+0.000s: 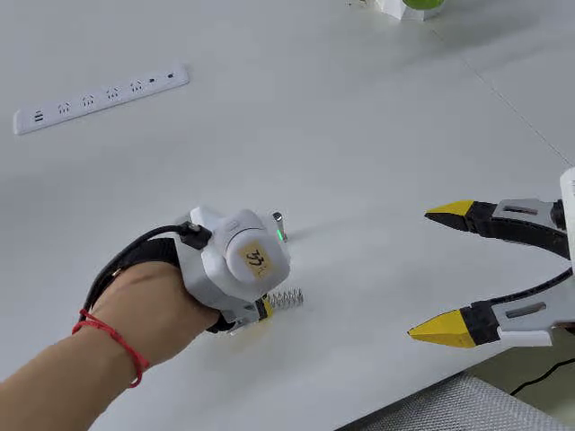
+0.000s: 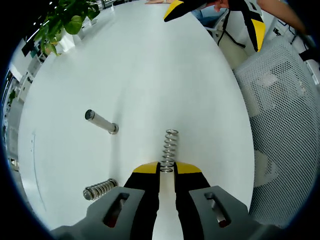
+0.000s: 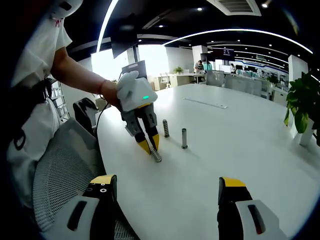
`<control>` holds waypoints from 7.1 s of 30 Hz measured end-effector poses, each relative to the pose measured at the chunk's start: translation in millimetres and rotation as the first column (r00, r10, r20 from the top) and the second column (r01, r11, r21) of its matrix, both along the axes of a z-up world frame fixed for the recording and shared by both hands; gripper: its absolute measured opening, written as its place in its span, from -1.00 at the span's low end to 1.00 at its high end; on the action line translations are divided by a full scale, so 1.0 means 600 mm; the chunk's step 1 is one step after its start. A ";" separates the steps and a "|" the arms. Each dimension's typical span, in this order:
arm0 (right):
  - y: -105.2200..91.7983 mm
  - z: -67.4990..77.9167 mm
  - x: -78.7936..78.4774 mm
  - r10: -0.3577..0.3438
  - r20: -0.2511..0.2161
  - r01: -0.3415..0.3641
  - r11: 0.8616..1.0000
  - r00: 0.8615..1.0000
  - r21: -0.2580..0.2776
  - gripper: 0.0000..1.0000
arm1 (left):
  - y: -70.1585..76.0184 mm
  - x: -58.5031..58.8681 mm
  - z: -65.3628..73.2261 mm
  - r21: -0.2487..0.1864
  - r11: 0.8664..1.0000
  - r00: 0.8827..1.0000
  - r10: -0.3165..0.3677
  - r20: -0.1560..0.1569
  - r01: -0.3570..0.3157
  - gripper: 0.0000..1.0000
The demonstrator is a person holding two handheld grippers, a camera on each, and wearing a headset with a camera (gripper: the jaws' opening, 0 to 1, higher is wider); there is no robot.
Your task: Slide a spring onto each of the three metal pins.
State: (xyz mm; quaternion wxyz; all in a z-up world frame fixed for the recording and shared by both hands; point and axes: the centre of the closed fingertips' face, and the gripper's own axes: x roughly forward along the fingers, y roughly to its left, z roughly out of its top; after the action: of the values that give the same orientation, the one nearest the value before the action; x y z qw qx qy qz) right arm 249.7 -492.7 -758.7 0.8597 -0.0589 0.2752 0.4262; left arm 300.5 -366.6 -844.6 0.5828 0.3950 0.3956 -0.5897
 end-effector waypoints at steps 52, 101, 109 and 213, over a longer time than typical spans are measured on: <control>0.095 0.107 0.018 0.163 0.067 -0.161 0.986 0.984 -0.035 0.48 | -0.005 -0.033 0.181 -0.462 0.873 0.988 0.139 -0.073 -0.157 -0.87; 0.254 0.183 0.022 0.531 0.024 -0.525 0.843 0.847 -0.112 -0.84 | 0.042 -0.054 0.295 -0.749 0.622 0.973 0.172 -0.152 -0.227 -0.87; 0.258 0.184 0.021 0.535 0.021 -0.529 0.840 0.844 -0.120 -0.87 | 0.043 -0.057 0.294 -0.748 0.624 0.974 0.168 -0.154 -0.226 -0.87; 0.276 0.151 0.005 0.767 -0.201 -0.757 0.485 0.609 -0.438 -0.87 | 0.038 -0.066 0.277 -0.738 0.639 0.977 0.144 -0.160 -0.215 -0.88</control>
State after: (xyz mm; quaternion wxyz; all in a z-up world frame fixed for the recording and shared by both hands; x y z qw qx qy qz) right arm 252.6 -327.3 -668.2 0.5407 -0.3908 0.3078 0.6784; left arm 261.2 -343.9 -678.6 0.7315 0.0519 0.1786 -0.6559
